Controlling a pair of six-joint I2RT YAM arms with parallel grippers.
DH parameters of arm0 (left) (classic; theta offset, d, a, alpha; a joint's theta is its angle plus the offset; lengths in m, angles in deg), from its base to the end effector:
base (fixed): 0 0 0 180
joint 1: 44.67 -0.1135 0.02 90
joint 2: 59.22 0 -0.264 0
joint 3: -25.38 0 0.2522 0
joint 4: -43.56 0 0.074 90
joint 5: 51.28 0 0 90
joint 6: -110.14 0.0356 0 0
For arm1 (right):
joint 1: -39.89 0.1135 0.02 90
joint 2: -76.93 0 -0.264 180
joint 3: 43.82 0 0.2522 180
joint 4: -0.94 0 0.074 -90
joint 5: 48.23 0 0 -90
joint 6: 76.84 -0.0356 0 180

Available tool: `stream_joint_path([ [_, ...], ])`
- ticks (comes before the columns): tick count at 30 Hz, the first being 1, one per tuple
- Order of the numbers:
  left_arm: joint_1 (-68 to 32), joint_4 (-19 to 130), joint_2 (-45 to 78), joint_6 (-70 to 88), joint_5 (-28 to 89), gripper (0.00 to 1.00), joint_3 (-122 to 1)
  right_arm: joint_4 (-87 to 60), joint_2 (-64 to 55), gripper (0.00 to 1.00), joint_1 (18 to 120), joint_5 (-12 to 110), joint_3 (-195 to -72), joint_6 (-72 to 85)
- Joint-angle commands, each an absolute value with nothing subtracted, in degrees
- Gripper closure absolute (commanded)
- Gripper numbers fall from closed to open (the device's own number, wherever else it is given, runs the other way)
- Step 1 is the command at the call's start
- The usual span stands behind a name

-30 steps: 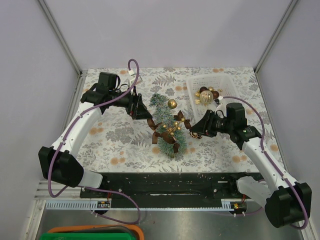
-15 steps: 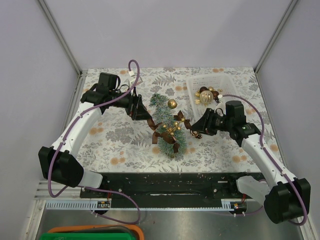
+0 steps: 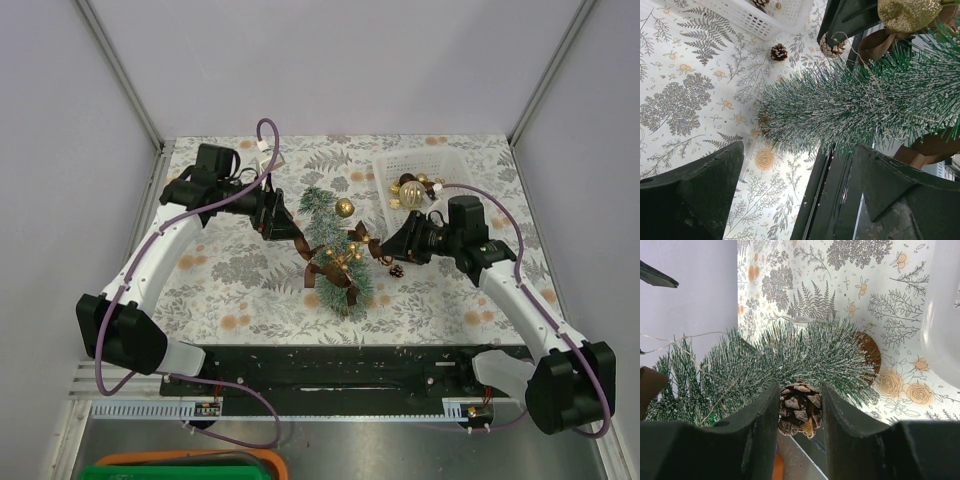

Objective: Decorate the small christmas tree

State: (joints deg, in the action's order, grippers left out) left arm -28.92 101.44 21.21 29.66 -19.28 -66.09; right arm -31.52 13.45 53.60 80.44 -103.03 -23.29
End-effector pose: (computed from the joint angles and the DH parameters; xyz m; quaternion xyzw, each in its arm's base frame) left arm 0.2682 -0.1070 0.3544 0.3519 0.7546 -0.4676 0.2967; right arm 0.2232 0.0774 0.2701 0.0208 0.8562 0.4474 0.2577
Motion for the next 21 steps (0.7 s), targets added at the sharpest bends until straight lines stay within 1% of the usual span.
stream_joint_path([
  [1,-28.7,100.6,20.4,31.0,-19.6,0.04,-69.1,-27.6,12.8,0.64,53.2,82.2,-104.3,-24.1],
  [11,-28.6,100.6,20.5,30.9,-19.6,0.04,-69.2,-24.1,10.9,0.64,54.9,84.2,-103.8,-25.9],
  [21,-28.3,100.6,20.3,30.9,-19.6,0.04,-69.1,-27.1,12.6,0.64,56.2,84.8,-102.8,-23.9],
])
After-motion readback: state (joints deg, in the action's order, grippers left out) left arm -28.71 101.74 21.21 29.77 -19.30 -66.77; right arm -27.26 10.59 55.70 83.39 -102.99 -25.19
